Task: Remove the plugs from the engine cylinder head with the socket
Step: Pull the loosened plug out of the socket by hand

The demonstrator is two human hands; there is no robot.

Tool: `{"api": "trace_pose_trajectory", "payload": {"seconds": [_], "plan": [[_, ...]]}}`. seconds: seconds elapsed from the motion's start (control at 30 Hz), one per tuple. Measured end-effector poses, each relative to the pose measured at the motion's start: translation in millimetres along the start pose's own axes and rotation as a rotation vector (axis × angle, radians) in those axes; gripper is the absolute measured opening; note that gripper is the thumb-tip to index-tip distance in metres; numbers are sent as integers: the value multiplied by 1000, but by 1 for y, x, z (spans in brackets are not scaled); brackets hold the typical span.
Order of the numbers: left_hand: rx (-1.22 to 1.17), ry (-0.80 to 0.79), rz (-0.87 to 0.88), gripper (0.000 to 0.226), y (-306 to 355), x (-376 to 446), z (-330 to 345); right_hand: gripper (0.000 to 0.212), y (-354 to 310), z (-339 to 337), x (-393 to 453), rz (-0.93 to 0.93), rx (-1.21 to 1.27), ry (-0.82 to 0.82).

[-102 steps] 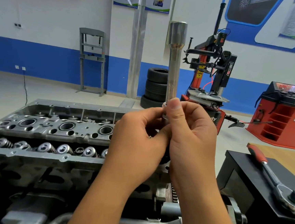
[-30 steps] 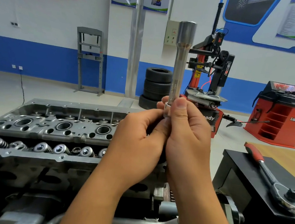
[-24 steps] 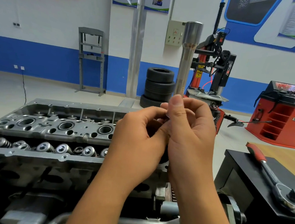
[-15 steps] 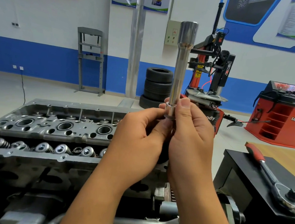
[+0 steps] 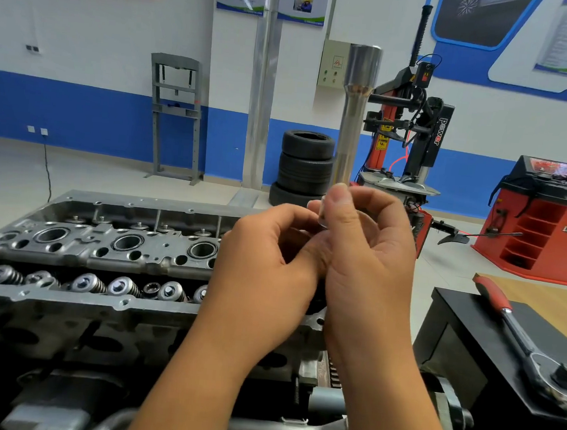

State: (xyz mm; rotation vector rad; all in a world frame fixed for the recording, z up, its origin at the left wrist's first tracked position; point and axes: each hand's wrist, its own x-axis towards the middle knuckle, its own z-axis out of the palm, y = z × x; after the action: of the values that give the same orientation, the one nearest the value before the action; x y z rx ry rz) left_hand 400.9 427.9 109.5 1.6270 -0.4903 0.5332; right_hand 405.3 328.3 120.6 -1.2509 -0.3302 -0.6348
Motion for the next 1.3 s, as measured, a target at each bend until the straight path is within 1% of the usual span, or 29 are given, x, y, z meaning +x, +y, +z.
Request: {"api": "trace_pose_trajectory", "payload": {"seconds": [0.1, 0.23, 0.3, 0.4, 0.47, 0.53, 0.6, 0.67, 0.73, 0.8, 0.87, 0.97, 1.03, 1.13, 1.17, 1.27, 1.3], "plan": [[38, 39, 4, 8, 0, -1, 0, 27, 1, 0, -1, -20, -29, -17], [-14, -50, 34, 19, 4, 0, -2, 29, 1, 0, -2, -98, -133, -48], [-31, -59, 26, 20, 5, 0, -2, 31, 0, 1, -2, -112, -154, -53], [-10, -20, -5, 14, 5, -1, 0, 24, 0, 2, -1, -65, -74, -28], [17, 31, -11, 8, 3, -1, 1, 27, 0, 2, -1, -55, -63, -10], [34, 55, -1, 6, 1, -2, 1, 27, 1, 2, -2, -72, -87, -5], [2, 9, 21, 11, 1, -2, 0, 27, 0, 2, -3, -83, -98, -12], [-42, -60, 30, 20, 3, -1, -2, 37, 0, 1, -2, -79, -97, -18], [-57, -79, 19, 26, 3, 0, -3, 45, -1, 1, -1, -59, -53, -30], [-45, -51, 8, 24, 2, 0, -2, 39, -1, 1, 0, -40, -9, -20], [-21, -15, 2, 15, 1, 0, 0, 27, -1, 2, 0, -20, 6, 8], [31, 53, 3, 9, 0, -1, 0, 20, 1, 1, 0, -25, -17, 11], [11, 34, 14, 8, 2, 0, -1, 22, 1, 1, -1, -41, -28, -9], [-82, -63, 1, 15, 6, -1, -3, 38, 1, 1, -1, -77, -76, -44], [-80, -70, -1, 17, 6, -1, -3, 38, 1, 1, -1, -77, -73, -52], [-52, -33, -8, 15, 5, 0, -2, 24, -1, 1, 0, -26, 21, -27], [-37, -12, -14, 14, 5, -1, -2, 22, -1, 1, 1, -14, 44, -17]]}}
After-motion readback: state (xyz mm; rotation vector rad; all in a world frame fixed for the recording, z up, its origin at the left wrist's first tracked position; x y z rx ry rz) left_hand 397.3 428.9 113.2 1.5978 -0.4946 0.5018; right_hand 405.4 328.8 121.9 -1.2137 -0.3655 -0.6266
